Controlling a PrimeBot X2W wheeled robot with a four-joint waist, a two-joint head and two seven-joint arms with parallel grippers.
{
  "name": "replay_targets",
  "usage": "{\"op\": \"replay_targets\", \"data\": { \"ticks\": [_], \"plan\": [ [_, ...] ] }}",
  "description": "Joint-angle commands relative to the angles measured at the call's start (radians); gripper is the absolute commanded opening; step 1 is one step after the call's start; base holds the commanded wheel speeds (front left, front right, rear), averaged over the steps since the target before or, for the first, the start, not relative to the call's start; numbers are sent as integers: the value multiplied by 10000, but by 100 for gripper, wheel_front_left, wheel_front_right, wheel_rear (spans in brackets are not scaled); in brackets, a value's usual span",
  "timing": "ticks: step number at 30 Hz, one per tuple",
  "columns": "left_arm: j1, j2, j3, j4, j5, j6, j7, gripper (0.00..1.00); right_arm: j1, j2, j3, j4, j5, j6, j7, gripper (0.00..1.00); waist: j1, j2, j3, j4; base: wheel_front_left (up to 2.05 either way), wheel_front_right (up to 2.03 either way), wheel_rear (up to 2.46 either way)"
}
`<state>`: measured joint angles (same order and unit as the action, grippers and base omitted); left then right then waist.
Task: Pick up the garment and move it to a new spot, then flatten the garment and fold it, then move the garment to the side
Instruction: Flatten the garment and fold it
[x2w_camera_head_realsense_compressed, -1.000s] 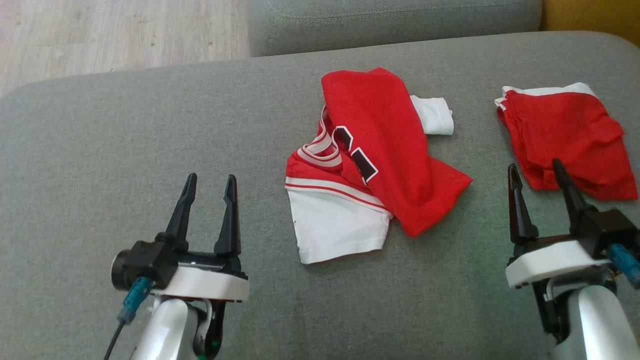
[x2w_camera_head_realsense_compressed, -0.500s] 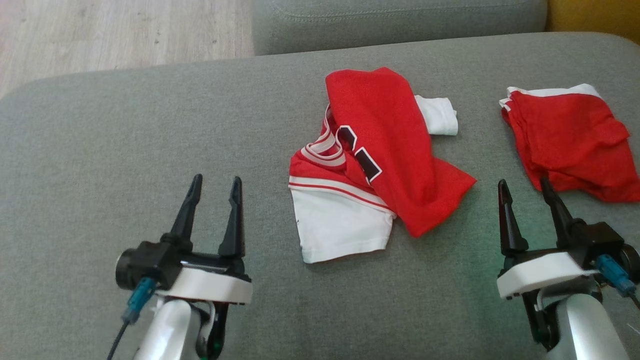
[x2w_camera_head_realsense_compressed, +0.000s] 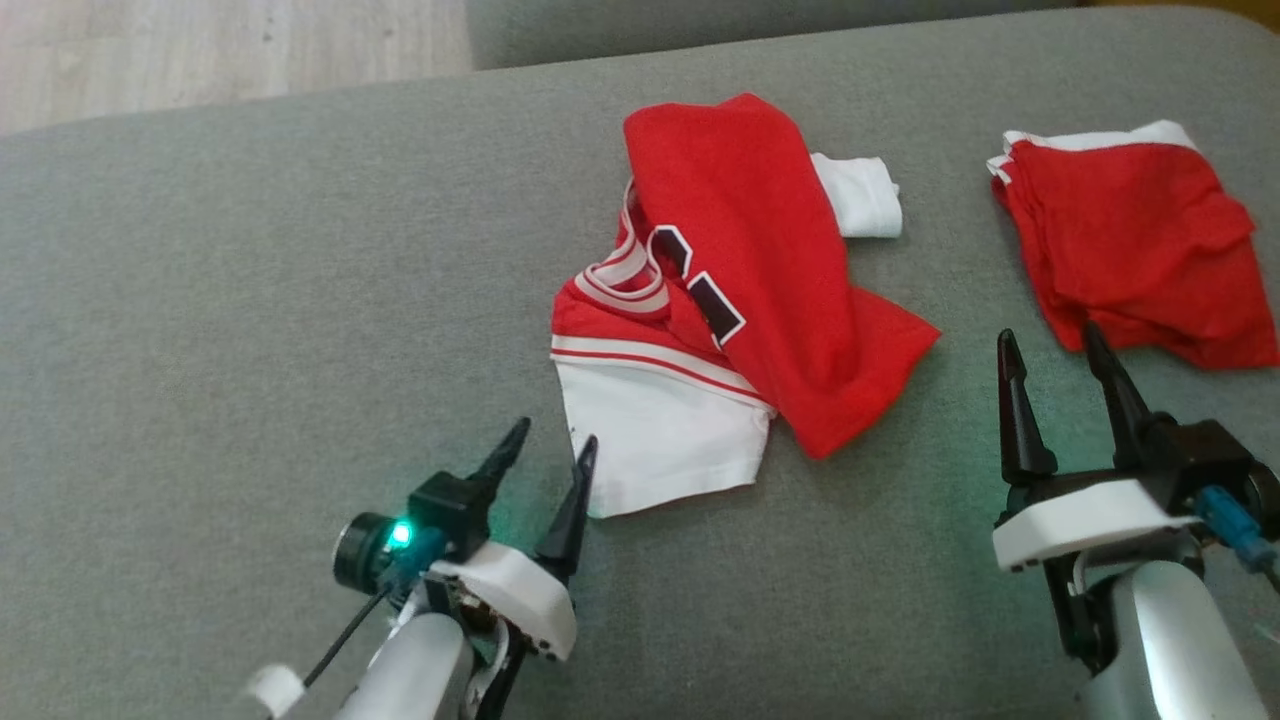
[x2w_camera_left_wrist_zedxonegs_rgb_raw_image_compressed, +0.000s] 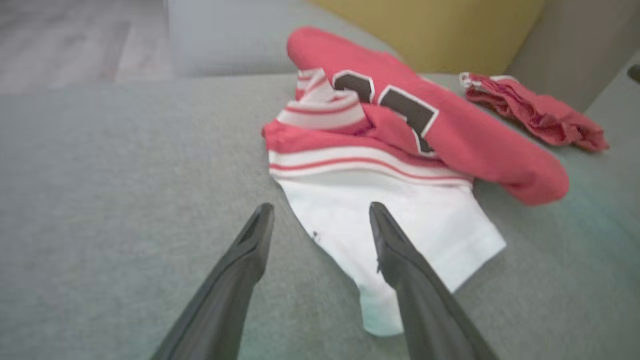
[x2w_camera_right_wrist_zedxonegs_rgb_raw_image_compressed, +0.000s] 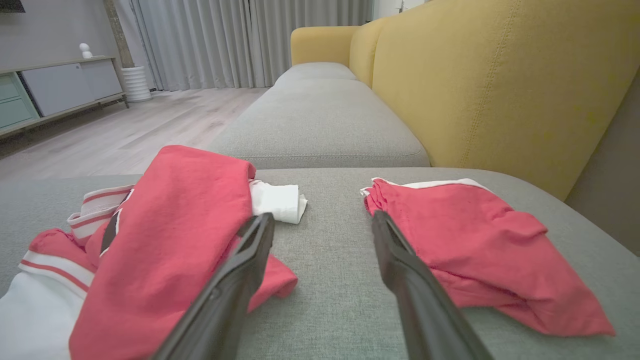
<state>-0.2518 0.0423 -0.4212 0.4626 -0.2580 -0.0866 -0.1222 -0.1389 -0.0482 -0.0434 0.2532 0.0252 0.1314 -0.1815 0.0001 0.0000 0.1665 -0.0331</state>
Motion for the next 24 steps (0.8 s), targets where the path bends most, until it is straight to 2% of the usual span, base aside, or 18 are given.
{"op": "replay_targets", "data": {
  "ticks": [1, 7, 13, 14, 15, 16, 20, 24],
  "plan": [
    [-456, 79, 102, -65, -36, 43, 245, 100, -441, -21, 200, -279, 6, -7, -147, 100, -1, 0, 121, -135, 0, 0, 0],
    [-661, 82, -250, 570, -295, 41, 1296, 100, -560, -20, 184, -165, 44, -7, -241, 100, -1, 0, 291, -357, 0, 0, 0],
    [-776, 132, -326, 777, -376, 68, 1696, 100, -651, -20, 301, -56, 53, -7, -298, 100, -1, 0, 391, -516, 0, 0, 0],
    [-790, 133, -357, 807, -409, 41, 1776, 85, -663, -20, 312, -42, 48, -7, -303, 100, -1, 0, 402, -536, 0, 0, 0],
    [-804, 139, -383, 822, -433, 20, 1829, 10, -673, -20, 309, -24, 39, -7, -307, 100, -1, 0, 409, -549, 0, 0, 0],
    [-810, 146, -407, 828, -461, -1, 1871, 0, -685, -20, 297, -2, 25, -7, -309, 100, -1, 0, 417, -558, 0, 0, 0],
    [-828, 181, -387, 732, -553, -24, 1773, 0, -702, -20, 221, 55, -26, -7, -298, 100, -1, 0, 415, -524, 0, 0, 0],
    [-896, 270, 30, 403, -626, 350, 920, 0, -756, -20, 195, 182, -138, -7, -86, 100, -1, 0, 343, -396, 0, 0, 0]
  ]
}}
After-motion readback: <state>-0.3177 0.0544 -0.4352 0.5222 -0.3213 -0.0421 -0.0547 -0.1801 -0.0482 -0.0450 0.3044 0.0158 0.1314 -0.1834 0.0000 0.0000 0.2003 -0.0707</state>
